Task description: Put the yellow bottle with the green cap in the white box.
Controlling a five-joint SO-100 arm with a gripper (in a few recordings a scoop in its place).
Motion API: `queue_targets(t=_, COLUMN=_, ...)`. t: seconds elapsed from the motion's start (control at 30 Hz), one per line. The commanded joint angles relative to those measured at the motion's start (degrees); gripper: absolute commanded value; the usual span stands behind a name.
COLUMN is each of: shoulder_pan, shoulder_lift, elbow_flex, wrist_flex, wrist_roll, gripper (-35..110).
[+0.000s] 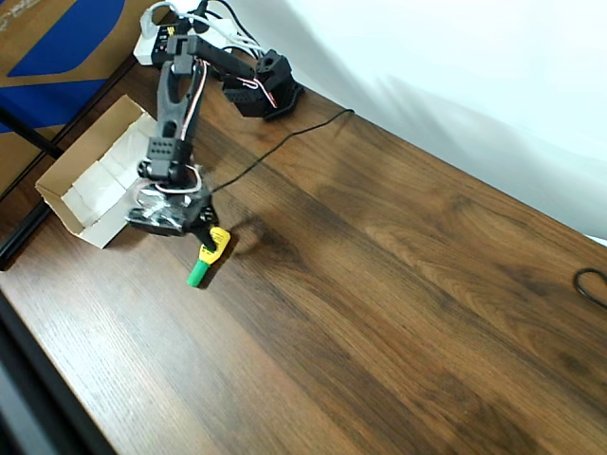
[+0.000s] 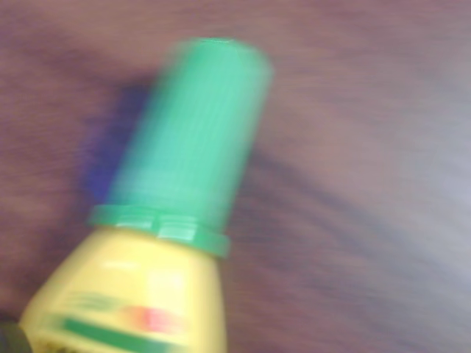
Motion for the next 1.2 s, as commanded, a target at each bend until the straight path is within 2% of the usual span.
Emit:
queue_targets(t=0.0, shoulder_pan=1.14, shoulder_lift=8.53, elbow_flex=-0.44, wrist_flex=-0.35, wrist_roll=-0.09, gripper=16)
queue_targets(t=0.2, shoulder_pan=1.23, shoulder_lift=11.78, elbow_flex=0.18, wrist_flex=-0.44, wrist_roll=1.67, gripper=0)
queue_targets(t=0.53, shoulder_pan=-1.67, shoulder_lift=6.06, elbow_flex=-0.18, wrist_flex=-1.85, wrist_roll=0.97, gripper=0)
queue_targets(t=1.17, shoulder_pan=8.96, shoulder_lift=0.18, elbow_flex=-4.13, wrist_flex=-2.29, wrist_roll=0.00, gripper=0)
